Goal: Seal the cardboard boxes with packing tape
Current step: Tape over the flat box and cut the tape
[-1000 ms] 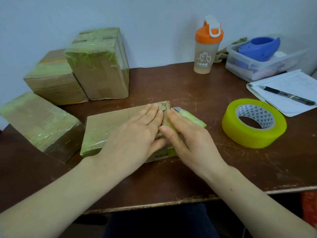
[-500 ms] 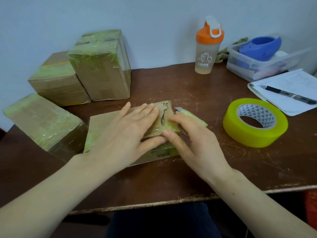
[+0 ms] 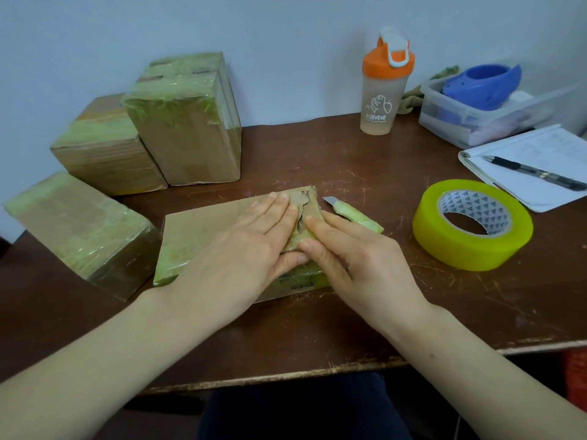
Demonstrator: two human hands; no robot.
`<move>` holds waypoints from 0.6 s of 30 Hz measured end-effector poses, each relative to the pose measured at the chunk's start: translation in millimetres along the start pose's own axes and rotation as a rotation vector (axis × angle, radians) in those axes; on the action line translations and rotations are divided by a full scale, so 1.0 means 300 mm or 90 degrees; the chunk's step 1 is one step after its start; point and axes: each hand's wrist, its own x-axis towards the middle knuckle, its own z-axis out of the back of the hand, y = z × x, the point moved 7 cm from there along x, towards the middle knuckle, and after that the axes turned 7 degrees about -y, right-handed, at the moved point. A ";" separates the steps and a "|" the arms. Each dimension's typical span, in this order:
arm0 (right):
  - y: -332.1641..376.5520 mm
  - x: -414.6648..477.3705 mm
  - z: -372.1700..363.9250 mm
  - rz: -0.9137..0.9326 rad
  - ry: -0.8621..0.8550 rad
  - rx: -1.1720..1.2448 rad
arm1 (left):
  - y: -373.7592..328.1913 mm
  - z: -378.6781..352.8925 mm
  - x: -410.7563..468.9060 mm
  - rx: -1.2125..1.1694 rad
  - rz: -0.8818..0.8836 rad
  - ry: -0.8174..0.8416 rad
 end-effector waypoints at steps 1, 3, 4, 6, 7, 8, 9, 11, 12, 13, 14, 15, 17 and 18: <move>0.001 0.000 0.001 -0.004 -0.001 0.000 | 0.000 0.005 -0.002 -0.012 0.002 -0.006; 0.001 -0.001 0.003 -0.017 0.002 0.004 | -0.004 0.010 -0.013 -0.008 0.000 -0.010; -0.001 -0.001 0.003 -0.025 0.009 0.005 | -0.006 0.011 -0.019 0.002 -0.002 -0.013; -0.008 0.000 -0.002 -0.041 0.034 0.005 | -0.009 0.011 -0.021 0.001 -0.005 -0.016; -0.011 0.000 -0.003 -0.045 0.045 0.004 | -0.008 0.010 -0.016 -0.010 -0.003 -0.010; -0.014 0.001 -0.002 -0.041 0.046 0.003 | -0.007 0.007 -0.006 -0.023 -0.004 -0.002; -0.015 0.001 0.000 -0.034 0.040 0.000 | -0.005 0.003 0.004 -0.034 -0.006 0.008; -0.017 0.003 0.001 -0.030 0.033 0.000 | 0.002 -0.005 0.025 -0.044 -0.004 0.034; -0.016 0.004 0.001 -0.029 0.031 0.000 | 0.004 -0.008 0.032 -0.046 -0.005 0.046; -0.013 0.005 0.001 -0.024 0.026 -0.001 | 0.003 -0.011 0.035 -0.048 -0.009 0.054; -0.011 0.004 0.002 -0.019 0.020 -0.003 | 0.001 -0.011 0.036 -0.052 -0.013 0.059; -0.010 0.004 0.002 -0.018 0.017 -0.001 | 0.000 -0.011 0.036 -0.055 -0.016 0.063; -0.026 0.004 -0.002 -0.042 0.026 0.032 | 0.005 -0.005 0.036 -0.059 -0.012 0.074; -0.045 0.000 -0.009 -0.078 0.042 0.077 | 0.015 -0.001 0.038 -0.044 -0.006 0.082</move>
